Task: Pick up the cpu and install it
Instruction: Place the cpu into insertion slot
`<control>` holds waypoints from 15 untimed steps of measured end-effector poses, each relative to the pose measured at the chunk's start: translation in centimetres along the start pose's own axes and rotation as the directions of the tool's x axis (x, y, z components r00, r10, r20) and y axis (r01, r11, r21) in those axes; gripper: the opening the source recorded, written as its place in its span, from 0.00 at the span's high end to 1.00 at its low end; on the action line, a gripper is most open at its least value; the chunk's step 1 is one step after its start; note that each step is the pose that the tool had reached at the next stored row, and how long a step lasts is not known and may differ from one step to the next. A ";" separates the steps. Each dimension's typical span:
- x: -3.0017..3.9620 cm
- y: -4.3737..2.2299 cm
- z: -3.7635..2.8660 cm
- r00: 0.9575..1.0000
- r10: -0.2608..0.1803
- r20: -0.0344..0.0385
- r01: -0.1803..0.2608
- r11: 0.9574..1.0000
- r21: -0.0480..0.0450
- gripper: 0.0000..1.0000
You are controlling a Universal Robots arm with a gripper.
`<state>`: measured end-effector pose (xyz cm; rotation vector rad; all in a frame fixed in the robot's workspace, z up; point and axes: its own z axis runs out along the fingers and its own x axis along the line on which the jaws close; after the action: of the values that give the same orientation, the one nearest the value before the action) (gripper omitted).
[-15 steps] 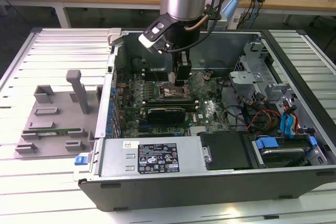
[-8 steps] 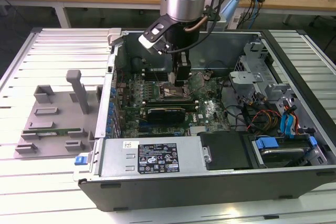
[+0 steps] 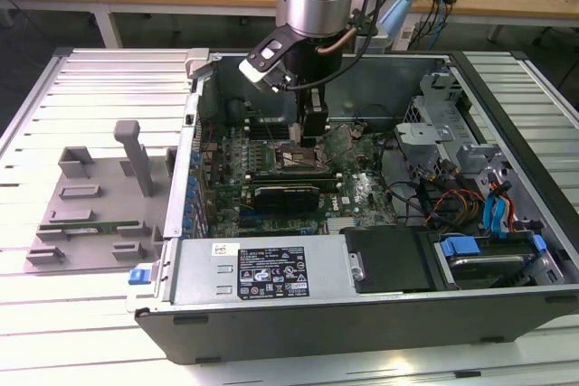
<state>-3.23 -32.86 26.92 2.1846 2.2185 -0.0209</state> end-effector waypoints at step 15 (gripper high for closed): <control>0.59 0.00 0.82 1.000 0.000 0.000 0.000 1.000 0.000 0.45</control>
<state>-3.23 -32.29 26.08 2.1846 2.2185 -0.0211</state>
